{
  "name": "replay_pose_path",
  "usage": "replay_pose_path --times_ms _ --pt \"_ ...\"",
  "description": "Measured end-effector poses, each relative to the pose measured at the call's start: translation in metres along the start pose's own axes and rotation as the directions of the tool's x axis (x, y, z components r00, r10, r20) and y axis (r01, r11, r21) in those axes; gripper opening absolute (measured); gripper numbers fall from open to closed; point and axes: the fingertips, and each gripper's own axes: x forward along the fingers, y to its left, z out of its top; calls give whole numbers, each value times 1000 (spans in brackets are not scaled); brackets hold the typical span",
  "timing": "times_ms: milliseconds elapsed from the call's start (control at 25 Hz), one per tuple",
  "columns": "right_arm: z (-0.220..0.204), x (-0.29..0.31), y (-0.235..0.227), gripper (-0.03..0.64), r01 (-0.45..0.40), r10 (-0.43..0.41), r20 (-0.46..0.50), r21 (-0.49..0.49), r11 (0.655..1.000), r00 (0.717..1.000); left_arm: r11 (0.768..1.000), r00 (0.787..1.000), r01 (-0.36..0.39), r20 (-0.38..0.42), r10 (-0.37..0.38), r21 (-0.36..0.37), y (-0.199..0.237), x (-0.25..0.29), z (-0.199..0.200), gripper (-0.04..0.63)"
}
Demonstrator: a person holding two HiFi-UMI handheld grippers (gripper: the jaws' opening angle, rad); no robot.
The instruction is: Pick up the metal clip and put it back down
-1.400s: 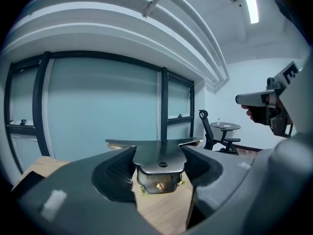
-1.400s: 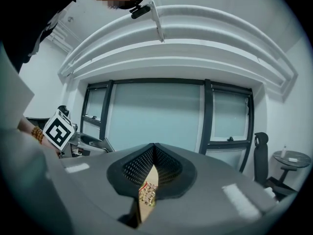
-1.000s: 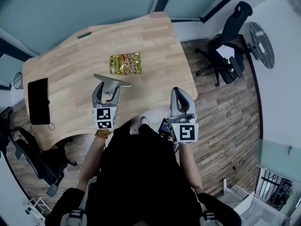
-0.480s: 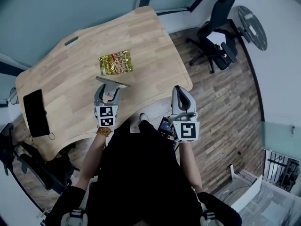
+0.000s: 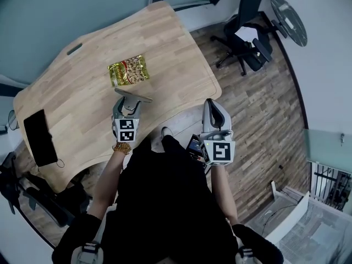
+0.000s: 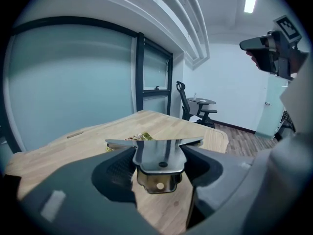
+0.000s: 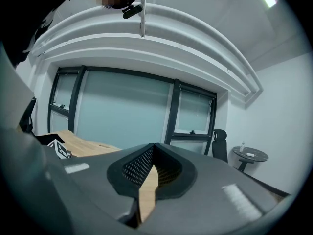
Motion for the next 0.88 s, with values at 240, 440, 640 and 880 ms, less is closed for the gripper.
replay_pose_path --times_ms 240,440,640,880 --pt "-8 -10 -1 21 26 -28 -40 -32 999 999 1000 998 29 -62 -28 10 -2 18 -31 305" --pt "-12 -20 -4 21 41 -43 -53 -35 999 998 999 993 37 -113 -36 7 -5 33 -56 305" --pt "-20 -30 -5 21 53 -56 -73 -46 998 996 998 983 56 -173 -55 0 -10 41 -81 305" --pt "-26 -42 -9 21 78 -83 -96 -50 996 992 997 976 73 -207 -72 -2 -18 49 -101 304"
